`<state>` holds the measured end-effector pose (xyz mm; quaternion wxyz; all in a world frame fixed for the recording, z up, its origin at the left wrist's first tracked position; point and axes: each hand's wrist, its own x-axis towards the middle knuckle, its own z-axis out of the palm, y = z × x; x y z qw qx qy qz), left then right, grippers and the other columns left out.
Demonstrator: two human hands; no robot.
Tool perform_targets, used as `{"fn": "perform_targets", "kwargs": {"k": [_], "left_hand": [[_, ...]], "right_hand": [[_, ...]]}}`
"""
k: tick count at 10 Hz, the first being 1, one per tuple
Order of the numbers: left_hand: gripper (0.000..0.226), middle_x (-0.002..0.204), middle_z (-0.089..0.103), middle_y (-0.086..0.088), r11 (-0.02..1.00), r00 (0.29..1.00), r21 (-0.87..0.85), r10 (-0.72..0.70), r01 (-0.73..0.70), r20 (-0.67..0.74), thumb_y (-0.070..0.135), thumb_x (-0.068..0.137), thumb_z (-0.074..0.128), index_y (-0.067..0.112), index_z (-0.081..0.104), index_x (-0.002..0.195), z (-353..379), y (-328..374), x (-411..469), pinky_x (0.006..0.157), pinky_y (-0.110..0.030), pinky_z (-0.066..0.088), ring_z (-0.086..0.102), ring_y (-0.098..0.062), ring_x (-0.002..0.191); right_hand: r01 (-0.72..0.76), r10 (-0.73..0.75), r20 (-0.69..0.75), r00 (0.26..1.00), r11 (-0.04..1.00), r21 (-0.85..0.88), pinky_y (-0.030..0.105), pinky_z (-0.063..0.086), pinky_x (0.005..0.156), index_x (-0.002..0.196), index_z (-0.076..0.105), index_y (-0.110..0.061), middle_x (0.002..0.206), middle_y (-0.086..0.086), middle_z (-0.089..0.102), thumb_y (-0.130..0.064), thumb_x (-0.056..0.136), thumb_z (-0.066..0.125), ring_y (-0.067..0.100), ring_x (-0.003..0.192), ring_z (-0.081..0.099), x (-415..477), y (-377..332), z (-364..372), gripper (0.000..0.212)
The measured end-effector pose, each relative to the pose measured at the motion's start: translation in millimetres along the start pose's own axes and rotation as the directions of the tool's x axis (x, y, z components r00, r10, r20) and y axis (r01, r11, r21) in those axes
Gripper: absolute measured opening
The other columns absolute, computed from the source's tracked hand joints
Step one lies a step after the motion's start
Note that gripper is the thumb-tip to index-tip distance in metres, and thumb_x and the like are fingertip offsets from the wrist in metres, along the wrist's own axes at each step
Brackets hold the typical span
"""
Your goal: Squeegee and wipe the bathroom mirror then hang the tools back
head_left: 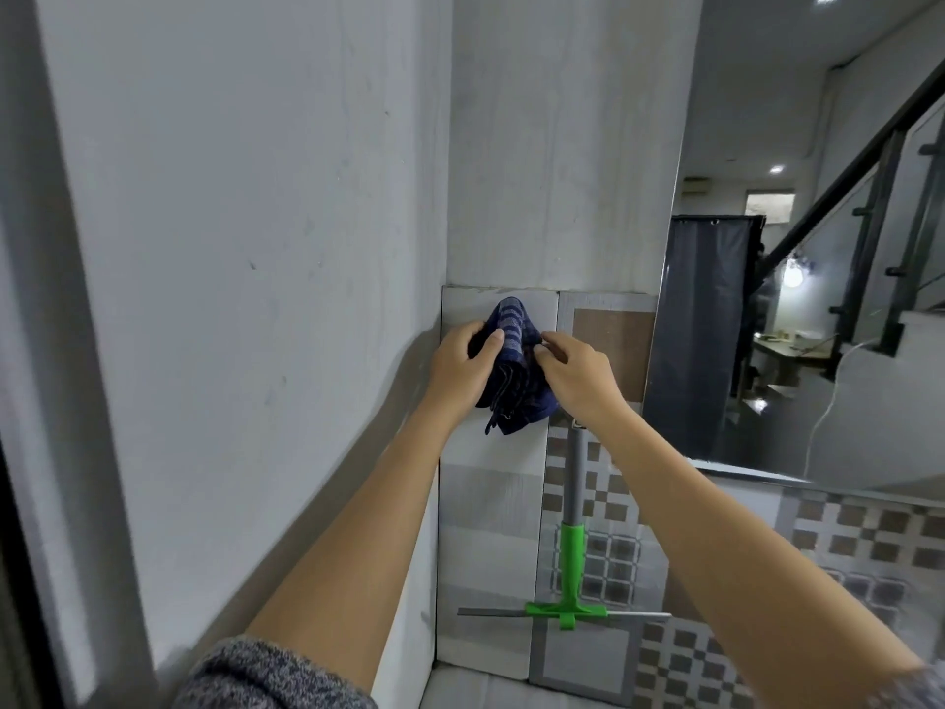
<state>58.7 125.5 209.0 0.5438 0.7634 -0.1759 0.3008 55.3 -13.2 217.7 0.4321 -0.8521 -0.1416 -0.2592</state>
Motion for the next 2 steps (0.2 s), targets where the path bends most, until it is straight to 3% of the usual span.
{"fn": "perform_targets", "kwargs": {"k": [1, 2], "left_hand": [[0.027, 0.099, 0.055, 0.007, 0.991, 0.999, 0.126, 0.049, -0.051, 0.016, 0.029, 0.095, 0.048, 0.012, 0.059, 0.113, -6, 10, -12, 0.081, -0.026, 0.038, 0.05, -0.008, 0.093], [0.037, 0.114, 0.058, -0.001, 0.984, 0.999, 0.176, -0.008, 0.0, 0.043, 0.039, 0.092, 0.048, 0.014, 0.056, 0.117, -7, 13, -16, 0.09, -0.033, 0.044, 0.053, -0.018, 0.108]], "right_hand": [[-0.053, 0.053, -0.012, 0.999, 0.997, -0.052, 0.029, 0.041, 0.091, 0.134, 0.046, -0.007, 0.134, 0.013, 0.053, -0.021, 0.097, 0.039, 0.029, 0.118, 0.051, -20, -4, -15, 0.04], [-0.083, 0.081, -0.022, 0.996, 0.992, -0.093, 0.039, 0.045, 0.09, 0.127, 0.049, -0.001, 0.126, 0.019, 0.056, -0.017, 0.097, 0.039, 0.034, 0.109, 0.055, -34, -7, -29, 0.036]]}}
